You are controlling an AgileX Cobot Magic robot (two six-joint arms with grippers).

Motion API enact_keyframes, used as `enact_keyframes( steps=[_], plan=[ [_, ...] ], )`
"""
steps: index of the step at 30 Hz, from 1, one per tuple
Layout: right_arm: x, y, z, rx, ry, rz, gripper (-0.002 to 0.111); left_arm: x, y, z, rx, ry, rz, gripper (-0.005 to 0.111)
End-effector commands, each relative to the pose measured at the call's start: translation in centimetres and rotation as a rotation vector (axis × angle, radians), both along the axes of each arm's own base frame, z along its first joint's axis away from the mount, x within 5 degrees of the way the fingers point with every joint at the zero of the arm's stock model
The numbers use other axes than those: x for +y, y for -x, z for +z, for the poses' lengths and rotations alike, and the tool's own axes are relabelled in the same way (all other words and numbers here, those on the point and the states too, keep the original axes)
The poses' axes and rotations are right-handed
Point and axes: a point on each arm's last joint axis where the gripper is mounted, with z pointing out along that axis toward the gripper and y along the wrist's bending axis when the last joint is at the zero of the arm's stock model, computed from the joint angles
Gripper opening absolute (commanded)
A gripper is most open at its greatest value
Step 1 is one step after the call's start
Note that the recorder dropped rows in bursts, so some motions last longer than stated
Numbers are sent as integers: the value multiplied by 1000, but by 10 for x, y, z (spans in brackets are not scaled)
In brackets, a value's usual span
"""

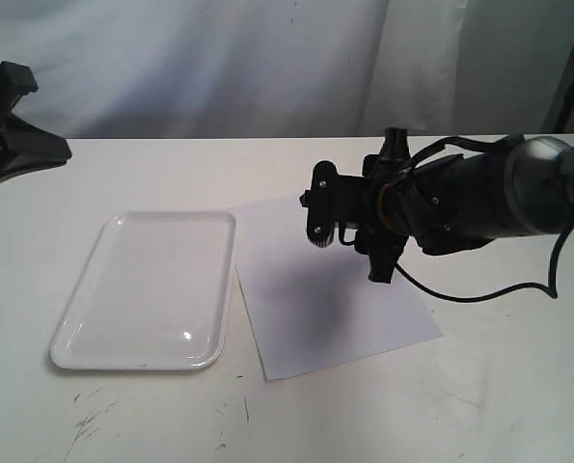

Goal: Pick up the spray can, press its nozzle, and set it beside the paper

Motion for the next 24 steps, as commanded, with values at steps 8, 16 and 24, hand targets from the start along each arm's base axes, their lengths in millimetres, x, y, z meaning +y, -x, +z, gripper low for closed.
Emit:
enact_keyframes(
  steps=[8,16,24],
  plan=[
    [-1,-4,-3,-22,26,-41,0,-22,-39,-28,78,211,-240,0],
    [11,-1,-8,-73,-31,-108,0,-29,-53,-57,132,276,-311,0],
    [15,1,-9,-75,-55,-126,0,-67,-79,-66,174,211,-416,0]
  ],
)
